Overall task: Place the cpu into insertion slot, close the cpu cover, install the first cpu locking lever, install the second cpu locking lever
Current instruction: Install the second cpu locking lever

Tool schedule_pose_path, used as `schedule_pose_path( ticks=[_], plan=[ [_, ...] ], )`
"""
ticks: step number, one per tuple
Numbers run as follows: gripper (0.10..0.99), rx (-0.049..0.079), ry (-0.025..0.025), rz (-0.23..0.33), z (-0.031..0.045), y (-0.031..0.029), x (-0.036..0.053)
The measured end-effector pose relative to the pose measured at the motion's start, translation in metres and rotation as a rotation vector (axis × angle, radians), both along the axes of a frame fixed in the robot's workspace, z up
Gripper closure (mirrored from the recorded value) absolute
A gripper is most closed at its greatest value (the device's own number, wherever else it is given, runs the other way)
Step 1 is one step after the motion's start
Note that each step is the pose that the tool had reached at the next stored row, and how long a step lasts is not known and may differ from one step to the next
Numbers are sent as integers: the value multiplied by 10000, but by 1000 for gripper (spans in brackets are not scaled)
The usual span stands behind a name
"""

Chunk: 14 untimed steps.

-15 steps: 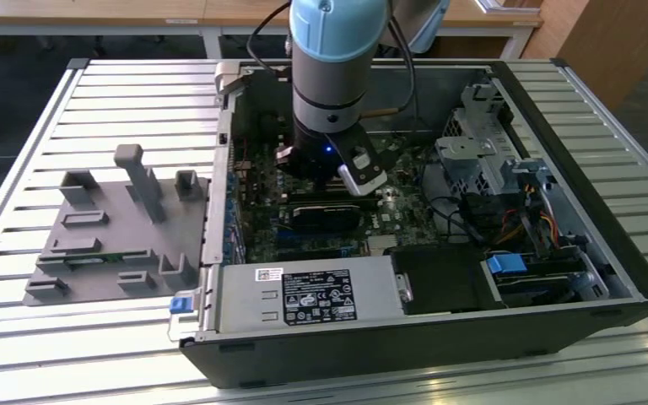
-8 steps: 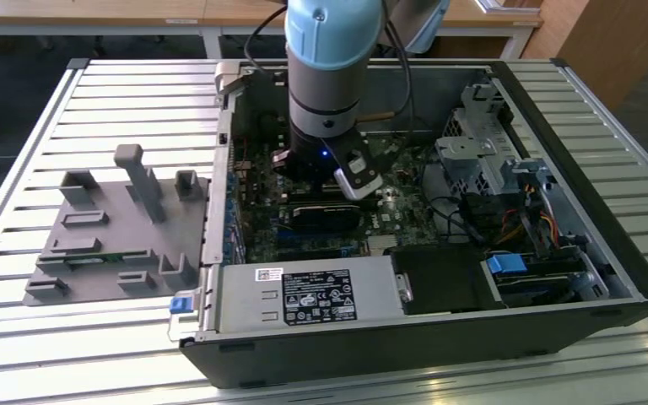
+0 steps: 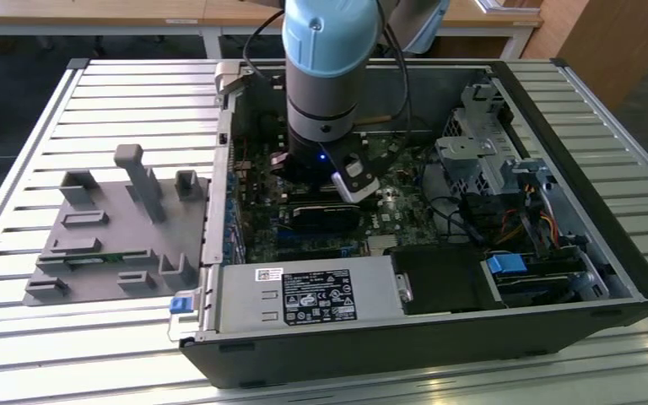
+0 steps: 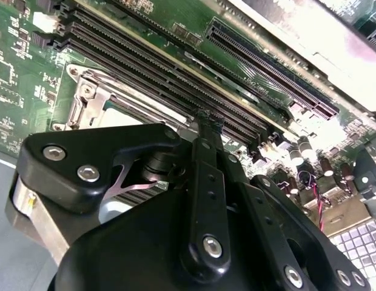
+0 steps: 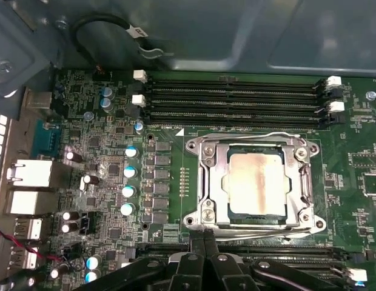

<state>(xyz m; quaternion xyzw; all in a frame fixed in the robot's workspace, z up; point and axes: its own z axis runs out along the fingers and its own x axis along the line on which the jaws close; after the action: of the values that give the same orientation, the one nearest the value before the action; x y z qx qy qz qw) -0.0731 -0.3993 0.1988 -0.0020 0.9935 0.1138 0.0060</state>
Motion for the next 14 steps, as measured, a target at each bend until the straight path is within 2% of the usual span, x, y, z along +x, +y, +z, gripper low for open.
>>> schedule_pose_path(
  ticks=[6, 14],
  plan=[
    [965, 72, 0, -1, -19, 16, -18],
    [965, 132, 0, -1, -40, 66, -35]
  ],
)
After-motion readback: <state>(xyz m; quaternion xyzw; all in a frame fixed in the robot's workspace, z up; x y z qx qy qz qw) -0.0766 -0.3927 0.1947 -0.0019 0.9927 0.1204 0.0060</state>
